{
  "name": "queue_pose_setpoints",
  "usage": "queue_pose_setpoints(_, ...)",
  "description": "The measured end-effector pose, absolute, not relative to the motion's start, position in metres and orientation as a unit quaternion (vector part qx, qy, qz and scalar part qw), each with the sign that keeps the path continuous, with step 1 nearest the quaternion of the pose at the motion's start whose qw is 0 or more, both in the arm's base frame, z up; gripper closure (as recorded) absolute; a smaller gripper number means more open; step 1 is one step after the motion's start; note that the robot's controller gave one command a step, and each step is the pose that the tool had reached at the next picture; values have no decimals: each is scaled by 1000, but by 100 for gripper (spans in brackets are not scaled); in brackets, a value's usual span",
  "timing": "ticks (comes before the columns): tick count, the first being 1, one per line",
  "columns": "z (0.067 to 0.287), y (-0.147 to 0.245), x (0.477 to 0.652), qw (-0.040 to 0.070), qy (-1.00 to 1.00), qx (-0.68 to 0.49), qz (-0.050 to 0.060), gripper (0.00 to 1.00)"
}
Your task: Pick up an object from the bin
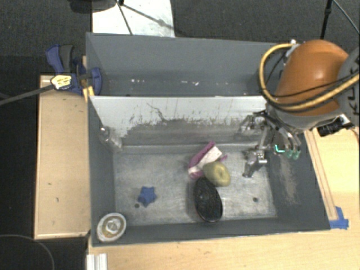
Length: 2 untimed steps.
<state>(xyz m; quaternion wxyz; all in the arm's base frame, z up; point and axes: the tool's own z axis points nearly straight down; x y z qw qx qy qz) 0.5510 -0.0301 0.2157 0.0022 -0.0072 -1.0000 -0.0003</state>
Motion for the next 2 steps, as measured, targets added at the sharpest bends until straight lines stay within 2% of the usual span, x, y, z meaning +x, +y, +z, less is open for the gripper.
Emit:
queue_pose_setpoints(1,98,-1,581,-10,-998,69,0,0)
queue_pose_setpoints(2,96,-1,579,-6,-998,69,1,100)
